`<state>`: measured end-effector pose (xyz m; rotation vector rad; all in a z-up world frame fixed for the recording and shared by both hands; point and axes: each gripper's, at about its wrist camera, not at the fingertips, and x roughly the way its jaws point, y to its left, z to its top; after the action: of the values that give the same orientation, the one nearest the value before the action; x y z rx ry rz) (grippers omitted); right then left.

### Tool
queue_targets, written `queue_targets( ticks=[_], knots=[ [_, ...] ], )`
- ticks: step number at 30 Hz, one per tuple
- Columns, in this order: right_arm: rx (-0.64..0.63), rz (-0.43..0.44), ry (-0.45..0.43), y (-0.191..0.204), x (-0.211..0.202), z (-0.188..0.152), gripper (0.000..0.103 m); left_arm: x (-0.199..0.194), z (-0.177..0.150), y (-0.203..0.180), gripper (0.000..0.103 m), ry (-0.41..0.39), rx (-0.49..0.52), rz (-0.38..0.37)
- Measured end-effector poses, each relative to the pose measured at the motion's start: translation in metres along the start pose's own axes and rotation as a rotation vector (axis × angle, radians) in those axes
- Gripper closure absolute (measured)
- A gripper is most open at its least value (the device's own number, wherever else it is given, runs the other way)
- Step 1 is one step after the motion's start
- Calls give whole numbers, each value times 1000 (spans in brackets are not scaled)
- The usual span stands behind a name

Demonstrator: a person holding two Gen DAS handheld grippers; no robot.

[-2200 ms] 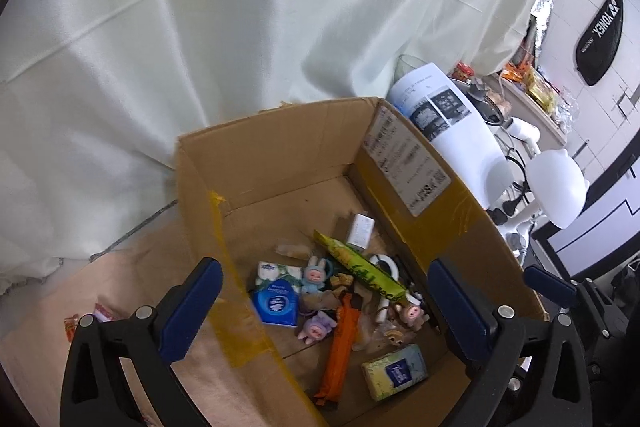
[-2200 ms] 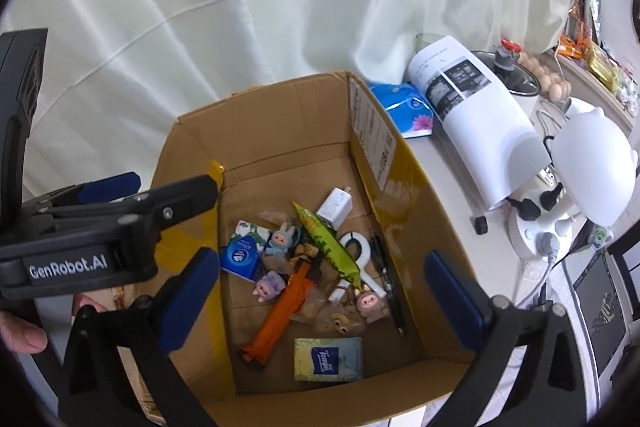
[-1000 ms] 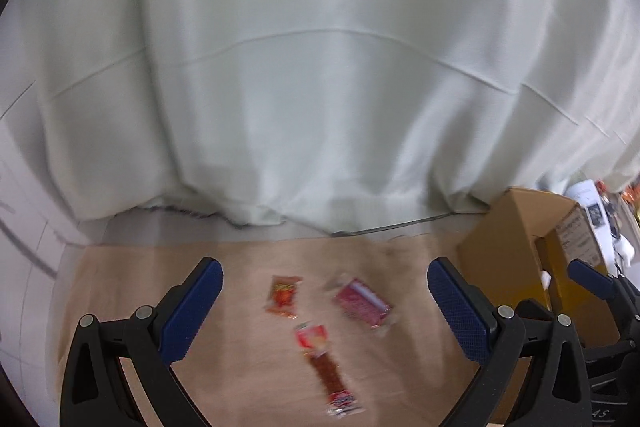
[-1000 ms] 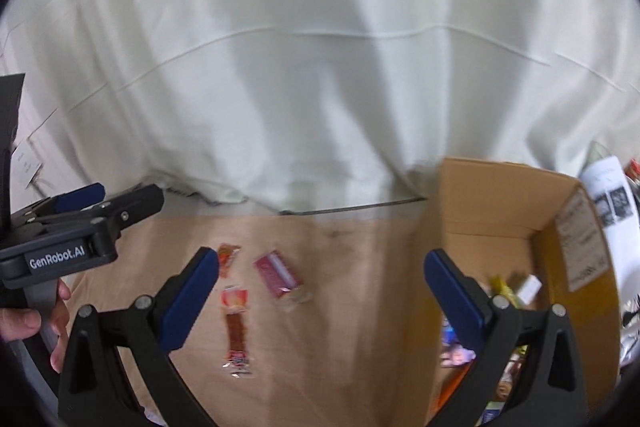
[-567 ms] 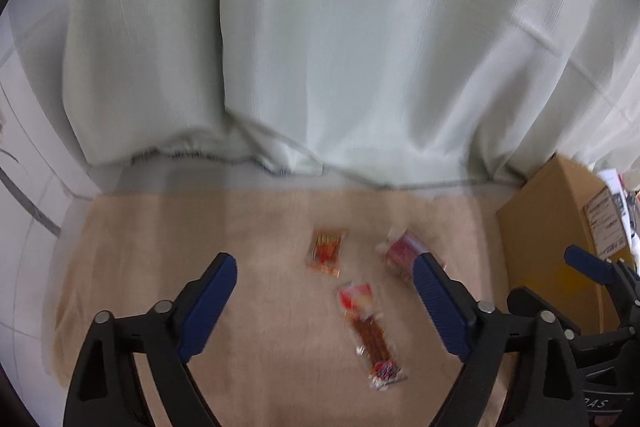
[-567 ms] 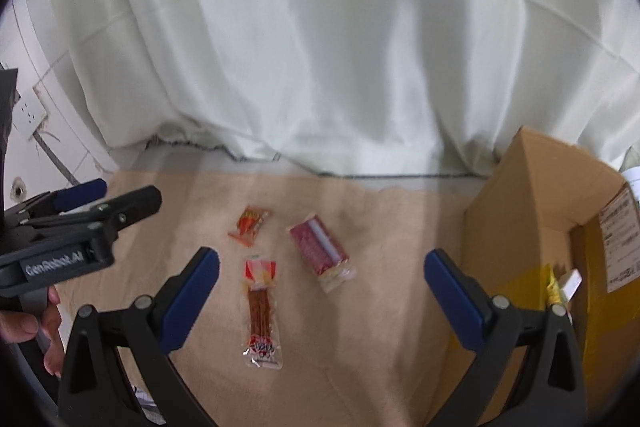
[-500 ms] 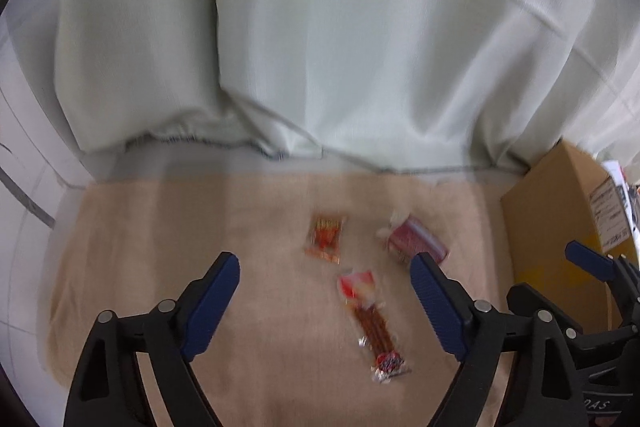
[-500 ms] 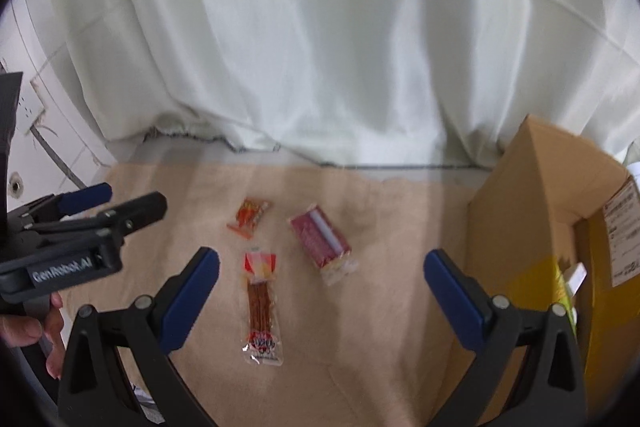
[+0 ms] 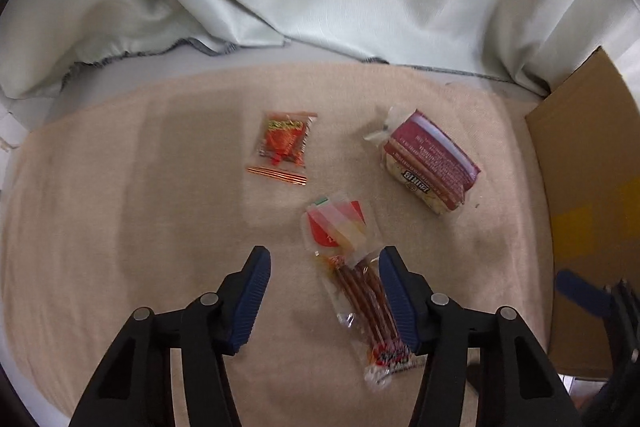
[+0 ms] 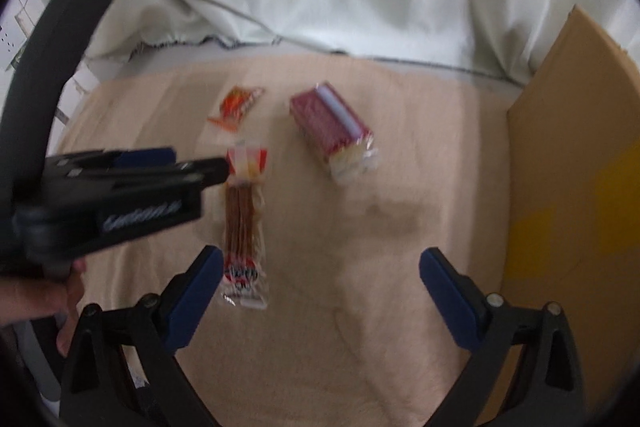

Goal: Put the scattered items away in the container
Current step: 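Grasp a clear packet with left tool while right tool grasps red-labelled spicy strip packet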

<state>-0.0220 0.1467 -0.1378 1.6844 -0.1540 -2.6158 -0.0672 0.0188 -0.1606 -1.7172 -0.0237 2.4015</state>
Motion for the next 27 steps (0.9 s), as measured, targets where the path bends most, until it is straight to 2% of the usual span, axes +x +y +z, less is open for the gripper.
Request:
queue_targets(
  ticks=[2, 9, 10, 13, 14, 20, 27],
  knots=[
    [2, 6, 9, 0, 4, -5, 3, 9, 2, -3, 47, 1, 1, -17],
    [24, 28, 38, -3, 13, -17, 3, 30, 11, -15, 49, 18, 18, -5],
    [18, 30, 41, -2, 13, -18, 3, 34, 12, -17, 60, 24, 26, -3],
    [1, 32, 46, 1, 15, -18, 3, 34, 11, -21, 74, 9, 44, -14],
    [0, 37, 50, 2, 16, -18, 3, 33, 10, -20, 75, 9, 41, -22],
    [-13, 62, 42, 13, 15, -8, 3, 11, 5, -3, 77, 3, 18, -63],
    [-60, 85, 54, 41, 31, 2, 3, -14, -2, 37, 77, -20, -27, -27]
  ],
)
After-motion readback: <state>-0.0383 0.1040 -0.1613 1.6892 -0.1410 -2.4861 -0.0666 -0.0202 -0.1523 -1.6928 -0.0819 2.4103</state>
